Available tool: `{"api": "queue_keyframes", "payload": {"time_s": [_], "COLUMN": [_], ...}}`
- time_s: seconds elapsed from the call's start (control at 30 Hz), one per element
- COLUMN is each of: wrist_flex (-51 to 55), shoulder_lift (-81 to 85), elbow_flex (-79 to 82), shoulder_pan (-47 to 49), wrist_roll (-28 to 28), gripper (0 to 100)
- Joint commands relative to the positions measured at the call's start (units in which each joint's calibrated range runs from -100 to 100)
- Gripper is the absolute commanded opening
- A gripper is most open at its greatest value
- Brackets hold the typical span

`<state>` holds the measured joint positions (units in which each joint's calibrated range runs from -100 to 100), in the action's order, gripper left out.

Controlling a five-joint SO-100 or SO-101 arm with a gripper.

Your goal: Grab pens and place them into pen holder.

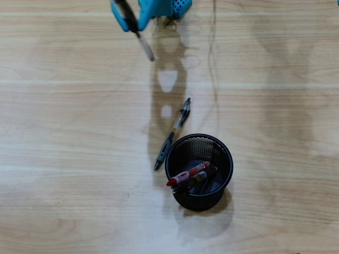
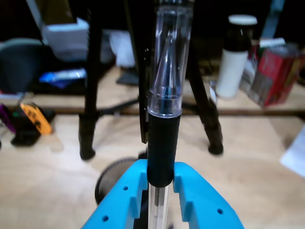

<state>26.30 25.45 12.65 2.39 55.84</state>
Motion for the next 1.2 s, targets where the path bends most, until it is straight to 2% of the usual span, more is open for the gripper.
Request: {"api": "queue_keyframes", "payload": {"time_s": [0.0, 0.1, 0.33, 0.6, 1.17], "wrist_flex": [-23.3, -39.0, -51.9, -53.2, -52.9], "shoulder_lift": [1.3, 0.0, -10.2, -25.6, -53.2], "elbow_flex": [8.2, 16.9, 17.0, 8.5, -15.9], "shoulder_pan": [2.4, 4.6, 7.6, 10.5, 10.0], "wrist_roll": [-0.1, 0.1, 0.2, 2.7, 2.8], "gripper": [2, 2, 2, 2, 2]}}
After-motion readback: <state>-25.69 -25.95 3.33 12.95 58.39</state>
